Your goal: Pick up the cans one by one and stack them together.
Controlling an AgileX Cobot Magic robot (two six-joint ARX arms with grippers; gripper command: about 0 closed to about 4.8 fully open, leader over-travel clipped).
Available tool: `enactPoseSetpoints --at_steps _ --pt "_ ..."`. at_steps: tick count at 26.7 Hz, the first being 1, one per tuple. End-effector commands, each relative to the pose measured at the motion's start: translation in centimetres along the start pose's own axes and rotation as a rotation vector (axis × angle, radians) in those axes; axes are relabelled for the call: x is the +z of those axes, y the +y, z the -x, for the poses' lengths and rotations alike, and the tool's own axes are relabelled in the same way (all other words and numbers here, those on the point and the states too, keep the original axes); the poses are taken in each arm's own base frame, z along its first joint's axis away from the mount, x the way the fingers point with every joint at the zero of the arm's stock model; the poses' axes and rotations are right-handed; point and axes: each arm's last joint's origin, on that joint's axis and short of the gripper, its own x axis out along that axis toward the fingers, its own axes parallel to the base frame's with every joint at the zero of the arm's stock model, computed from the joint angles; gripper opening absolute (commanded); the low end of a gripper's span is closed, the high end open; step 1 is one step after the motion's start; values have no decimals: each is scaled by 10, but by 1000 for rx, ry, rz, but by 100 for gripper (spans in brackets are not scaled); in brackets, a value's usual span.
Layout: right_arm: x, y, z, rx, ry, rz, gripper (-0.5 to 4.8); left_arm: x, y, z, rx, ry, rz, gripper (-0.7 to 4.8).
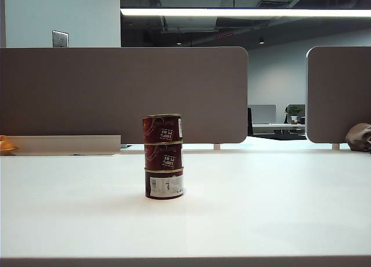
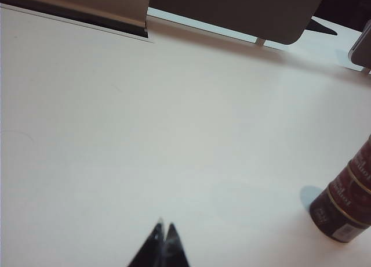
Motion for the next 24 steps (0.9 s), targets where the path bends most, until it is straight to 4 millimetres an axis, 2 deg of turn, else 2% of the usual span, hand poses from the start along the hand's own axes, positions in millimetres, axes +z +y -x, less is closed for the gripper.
enactPoseSetpoints --at_steps 1,5,9,12,24 --pt "0 5 0 158 -6 7 -5 2 1 0 44 -27 -116 -5" --pt "-1 5 0 166 -7 42 -5 2 3 0 118 -25 -295 -4" --pt "-1 4 0 134 -9 77 -5 0 4 0 120 -9 -290 -4" --pt "-1 1 -1 42 -6 84 -5 0 4 0 120 -8 -288 -4" --pt "-1 1 -1 43 -7 84 -5 0 4 0 120 -9 -287 -4"
